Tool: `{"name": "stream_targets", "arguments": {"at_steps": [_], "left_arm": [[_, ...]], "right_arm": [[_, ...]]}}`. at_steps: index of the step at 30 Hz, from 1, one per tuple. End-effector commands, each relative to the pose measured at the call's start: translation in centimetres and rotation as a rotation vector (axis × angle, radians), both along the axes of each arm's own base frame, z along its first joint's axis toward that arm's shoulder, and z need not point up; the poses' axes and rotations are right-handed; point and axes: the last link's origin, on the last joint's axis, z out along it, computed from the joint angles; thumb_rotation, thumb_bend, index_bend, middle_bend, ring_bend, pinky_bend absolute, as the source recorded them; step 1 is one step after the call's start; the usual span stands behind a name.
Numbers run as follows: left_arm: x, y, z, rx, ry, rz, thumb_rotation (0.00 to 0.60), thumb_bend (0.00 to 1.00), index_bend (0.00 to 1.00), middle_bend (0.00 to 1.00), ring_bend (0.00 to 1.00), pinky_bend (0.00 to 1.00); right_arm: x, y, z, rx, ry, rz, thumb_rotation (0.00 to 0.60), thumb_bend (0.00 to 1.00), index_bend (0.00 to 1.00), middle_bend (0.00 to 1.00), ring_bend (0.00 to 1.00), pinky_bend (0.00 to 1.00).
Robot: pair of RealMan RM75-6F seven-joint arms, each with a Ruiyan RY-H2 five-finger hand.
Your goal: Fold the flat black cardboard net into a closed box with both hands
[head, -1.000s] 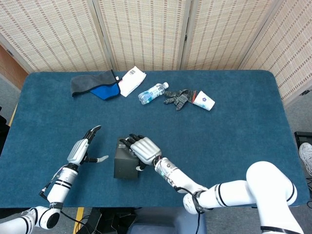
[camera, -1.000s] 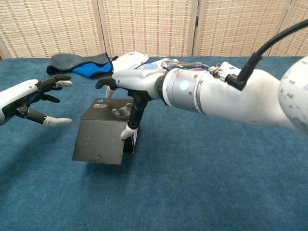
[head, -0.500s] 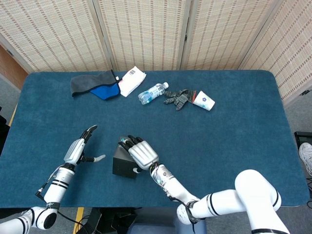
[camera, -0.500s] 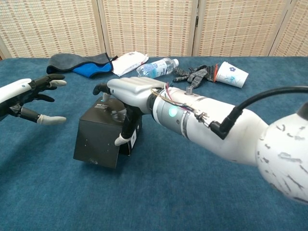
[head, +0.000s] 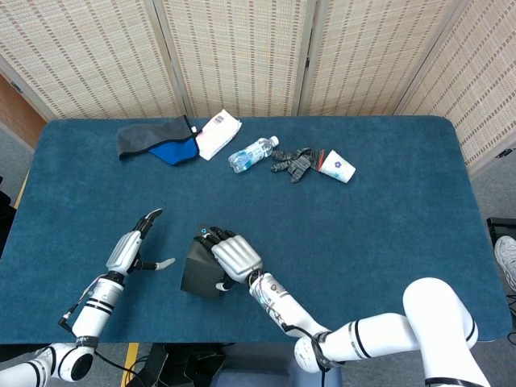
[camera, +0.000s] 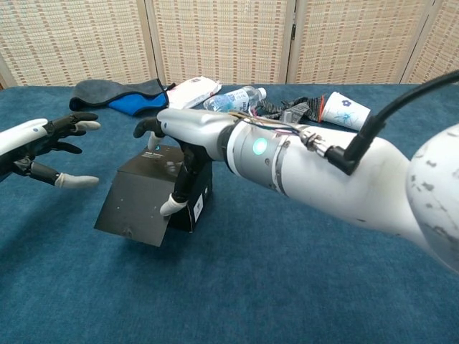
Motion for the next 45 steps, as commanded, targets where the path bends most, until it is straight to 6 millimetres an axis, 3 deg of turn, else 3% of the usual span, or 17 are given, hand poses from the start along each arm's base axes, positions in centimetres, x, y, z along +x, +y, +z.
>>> {"name": "stream_targets", "arguments": {"at_steps": [1, 8, 15, 34, 45], "left_arm": [[0.0, 0.0, 0.0, -0.001, -0.001, 0.000, 0.600, 0.13, 0.00, 0.00, 0.00, 0.15], [0.0, -0.1, 0.1, 0.002, -0.001, -0.003, 0.600, 0.13, 0.00, 0.00, 0.00, 0.15], [0.2, 0.4, 0.4, 0.003, -0.008, 0.001, 0.600, 0.13, 0.00, 0.00, 0.00, 0.15], [-0.3, 0.6, 0.7, 0.010, -0.005, 0.003, 0.600, 0.13, 0.00, 0.00, 0.00, 0.15], [-1.0, 1.0, 1.7, 0.048, -0.010, 0.025, 0.600, 0.13, 0.00, 0.00, 0.00, 0.15]], "right_arm": [[0.2, 0.0, -0.1, -0.014, -0.002, -0.001, 0.600, 0.04, 0.09, 0.16, 0.08, 0.16], [1.3, 0.2, -1.9, -0.128, 0.032, 0.026, 0.600, 0.04, 0.09, 0.17, 0.09, 0.16], [0.6, 0.8, -3.6, -0.176, 0.087, 0.041, 0.600, 0.05, 0.10, 0.17, 0.09, 0.16], [-2.4, -0.8, -3.6, -0.282, 0.134, 0.114, 0.600, 0.13, 0.17, 0.18, 0.10, 0.17], [-3.2, -1.2, -4.6, -0.319, 0.111, 0.175, 0.600, 0.16, 0.30, 0.24, 0.13, 0.21]]}}
